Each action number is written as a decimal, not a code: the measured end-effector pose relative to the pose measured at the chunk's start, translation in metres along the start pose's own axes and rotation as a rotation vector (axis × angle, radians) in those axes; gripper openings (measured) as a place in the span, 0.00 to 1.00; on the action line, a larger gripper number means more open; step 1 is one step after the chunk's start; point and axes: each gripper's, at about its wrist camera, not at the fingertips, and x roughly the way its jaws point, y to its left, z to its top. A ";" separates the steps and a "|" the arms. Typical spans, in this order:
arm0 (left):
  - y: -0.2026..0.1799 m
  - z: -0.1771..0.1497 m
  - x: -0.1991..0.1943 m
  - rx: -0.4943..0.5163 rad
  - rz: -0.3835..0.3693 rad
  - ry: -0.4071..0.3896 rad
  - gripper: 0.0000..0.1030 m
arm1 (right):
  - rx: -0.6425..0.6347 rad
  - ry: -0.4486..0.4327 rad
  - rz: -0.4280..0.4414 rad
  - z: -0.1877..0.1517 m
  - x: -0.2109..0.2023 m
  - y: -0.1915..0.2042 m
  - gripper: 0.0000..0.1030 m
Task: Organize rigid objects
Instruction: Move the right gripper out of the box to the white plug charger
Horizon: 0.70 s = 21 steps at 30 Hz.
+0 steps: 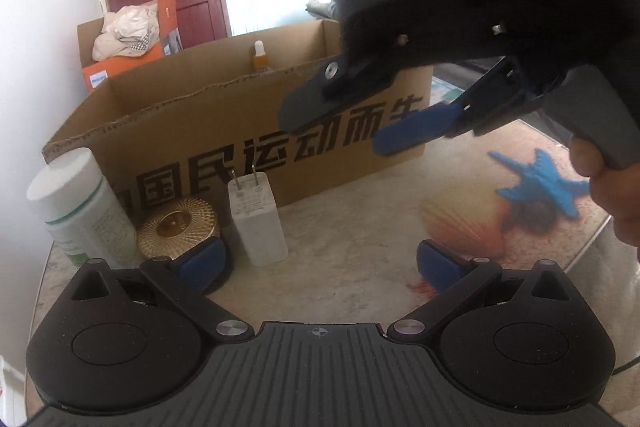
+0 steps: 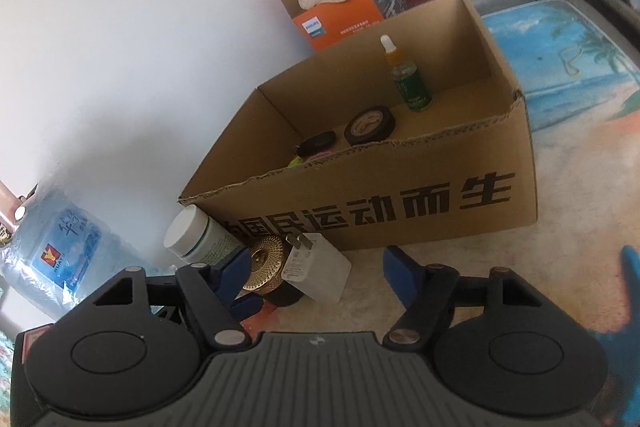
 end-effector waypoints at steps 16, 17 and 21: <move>0.012 -0.006 0.029 0.007 0.024 -0.009 0.57 | 0.031 0.150 0.047 0.013 0.068 -0.013 0.41; 0.012 -0.006 0.030 0.006 0.017 -0.014 0.56 | 0.030 0.152 0.051 0.014 0.070 -0.013 0.40; 0.012 -0.006 0.027 -0.003 -0.024 -0.018 0.56 | 0.018 0.155 0.043 0.015 0.070 -0.012 0.40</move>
